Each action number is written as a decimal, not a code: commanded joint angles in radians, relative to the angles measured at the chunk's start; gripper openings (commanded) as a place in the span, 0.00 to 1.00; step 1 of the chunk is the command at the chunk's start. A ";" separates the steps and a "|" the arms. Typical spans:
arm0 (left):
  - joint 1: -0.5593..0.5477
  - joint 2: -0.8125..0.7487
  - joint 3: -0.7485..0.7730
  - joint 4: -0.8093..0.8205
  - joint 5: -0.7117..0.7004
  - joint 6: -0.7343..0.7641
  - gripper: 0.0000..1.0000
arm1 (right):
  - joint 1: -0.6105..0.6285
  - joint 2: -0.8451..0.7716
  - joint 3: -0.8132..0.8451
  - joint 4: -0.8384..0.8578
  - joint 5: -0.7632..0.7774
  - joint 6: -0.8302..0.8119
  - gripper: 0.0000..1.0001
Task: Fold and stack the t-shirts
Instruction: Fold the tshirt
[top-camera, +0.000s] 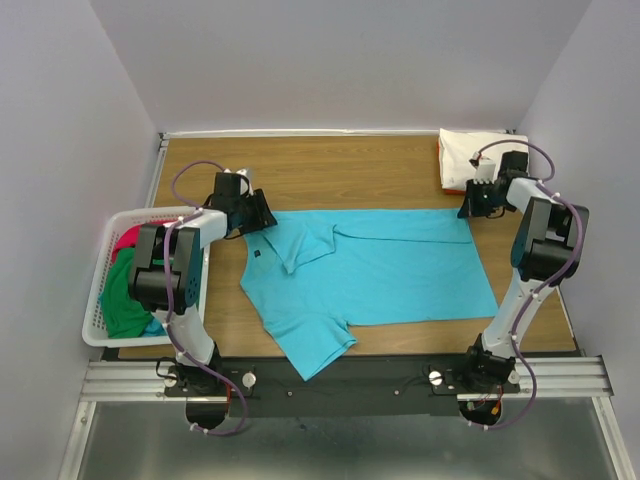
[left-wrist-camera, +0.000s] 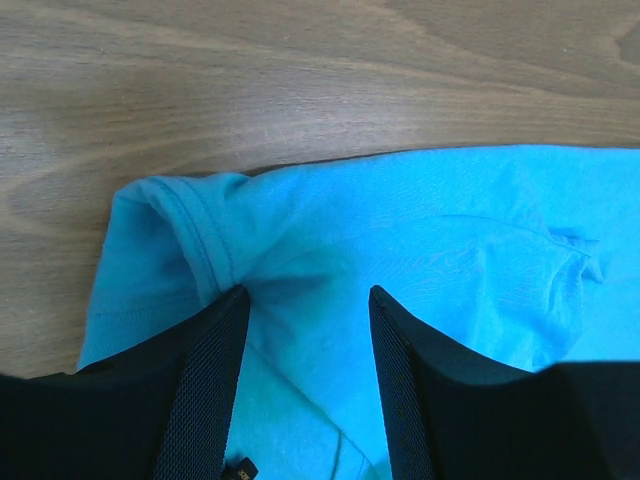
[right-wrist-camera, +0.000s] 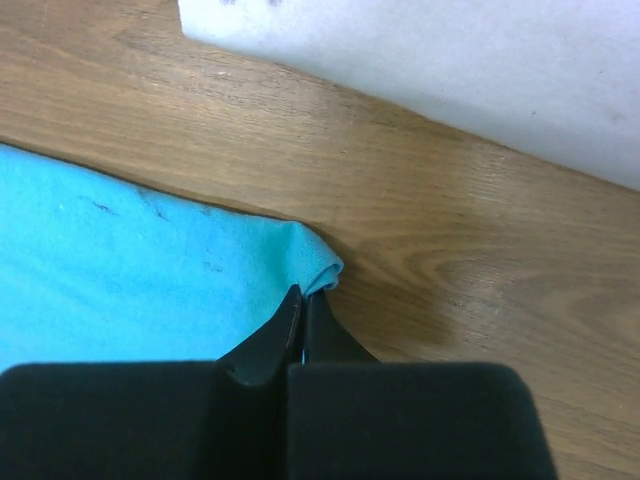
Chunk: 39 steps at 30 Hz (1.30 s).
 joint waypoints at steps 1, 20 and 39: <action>0.018 0.030 0.027 -0.041 -0.004 0.014 0.59 | 0.005 -0.072 0.049 -0.027 0.024 -0.008 0.00; 0.022 0.216 0.296 -0.105 0.039 0.020 0.56 | 0.026 0.003 0.451 -0.029 0.027 0.030 0.00; -0.057 -0.192 0.061 -0.104 -0.001 0.123 0.57 | 0.034 -0.157 0.330 0.000 0.104 -0.064 0.73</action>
